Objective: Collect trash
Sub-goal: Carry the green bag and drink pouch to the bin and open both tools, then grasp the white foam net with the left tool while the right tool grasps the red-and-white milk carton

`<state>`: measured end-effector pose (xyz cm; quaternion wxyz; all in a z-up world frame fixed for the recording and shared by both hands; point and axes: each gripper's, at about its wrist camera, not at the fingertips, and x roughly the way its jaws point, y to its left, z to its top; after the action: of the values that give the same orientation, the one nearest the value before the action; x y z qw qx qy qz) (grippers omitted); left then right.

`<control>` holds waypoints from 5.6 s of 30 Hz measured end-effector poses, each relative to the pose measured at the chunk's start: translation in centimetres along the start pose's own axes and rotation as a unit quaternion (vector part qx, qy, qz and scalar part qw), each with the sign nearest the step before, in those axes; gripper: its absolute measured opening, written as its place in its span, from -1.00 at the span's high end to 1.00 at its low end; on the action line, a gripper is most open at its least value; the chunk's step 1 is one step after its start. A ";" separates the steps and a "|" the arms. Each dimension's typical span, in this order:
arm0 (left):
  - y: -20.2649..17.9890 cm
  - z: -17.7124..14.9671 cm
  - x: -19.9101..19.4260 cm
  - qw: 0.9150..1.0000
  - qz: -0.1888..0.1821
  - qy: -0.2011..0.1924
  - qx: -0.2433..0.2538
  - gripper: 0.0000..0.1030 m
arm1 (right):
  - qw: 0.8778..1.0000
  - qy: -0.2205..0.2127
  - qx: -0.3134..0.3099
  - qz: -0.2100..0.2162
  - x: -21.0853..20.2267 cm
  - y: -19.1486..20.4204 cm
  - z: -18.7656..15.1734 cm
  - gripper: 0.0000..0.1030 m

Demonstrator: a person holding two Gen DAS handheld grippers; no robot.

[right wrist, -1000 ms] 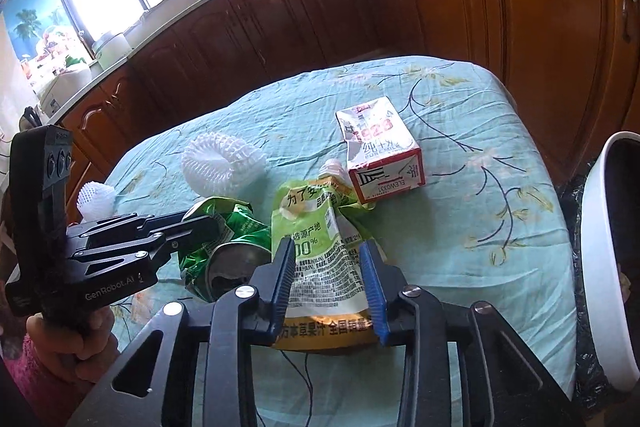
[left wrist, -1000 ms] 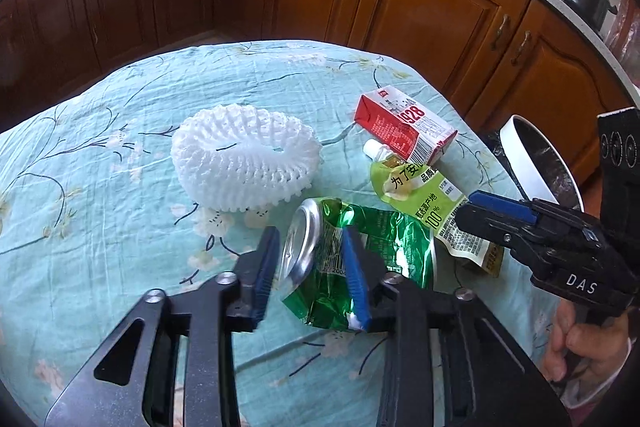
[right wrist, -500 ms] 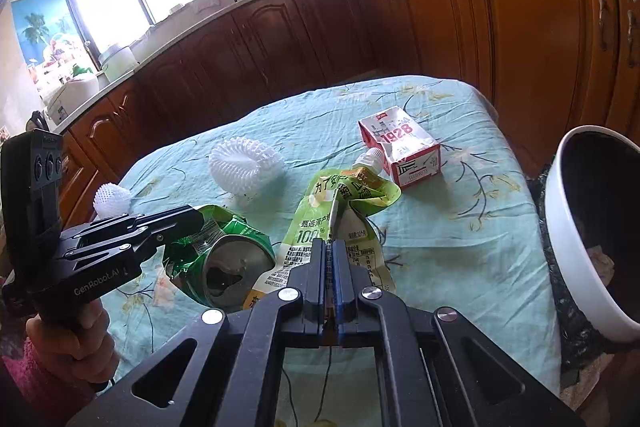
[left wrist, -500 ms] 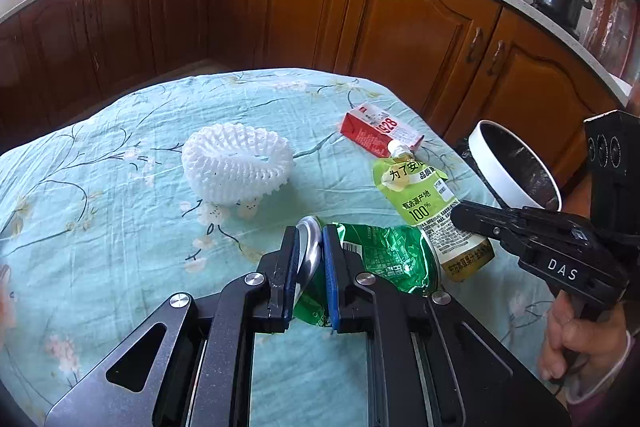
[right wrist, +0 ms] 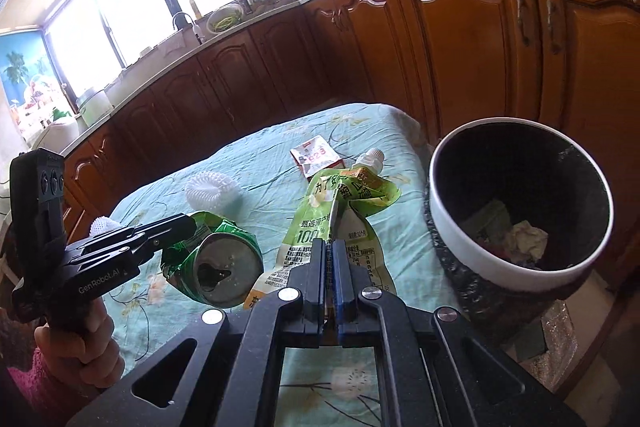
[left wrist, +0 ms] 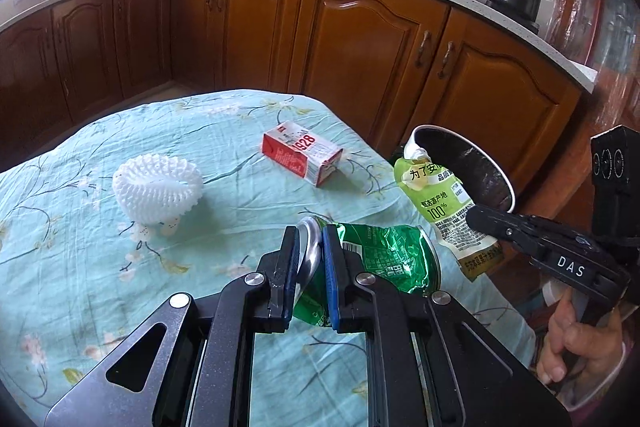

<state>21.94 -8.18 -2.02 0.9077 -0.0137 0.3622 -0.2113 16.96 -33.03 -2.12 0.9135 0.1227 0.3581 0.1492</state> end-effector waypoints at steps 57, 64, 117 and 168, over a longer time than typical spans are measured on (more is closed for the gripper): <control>-15.3 8.0 12.2 0.994 -0.020 0.021 0.105 0.78 | 0.992 -0.018 0.088 -0.086 -1.6 -14.4 3.1 0.94; -16.8 7.7 13.8 0.991 -0.008 0.028 0.129 0.78 | 0.992 -0.004 0.091 -0.085 -0.4 -15.0 2.9 0.94; 3.6 -2.1 2.2 0.993 0.053 0.023 -0.101 -0.02 | 0.999 -0.005 0.035 0.020 2.3 0.6 -0.7 -0.70; 15.1 2.1 6.7 0.980 0.104 0.053 -0.160 0.56 | 0.993 0.089 -0.076 -0.022 17.6 3.6 6.1 0.04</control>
<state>33.27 2.68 -7.55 0.8902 -0.1096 0.4387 -0.0554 32.78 -24.03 -7.47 0.8878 0.0312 0.4280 0.1665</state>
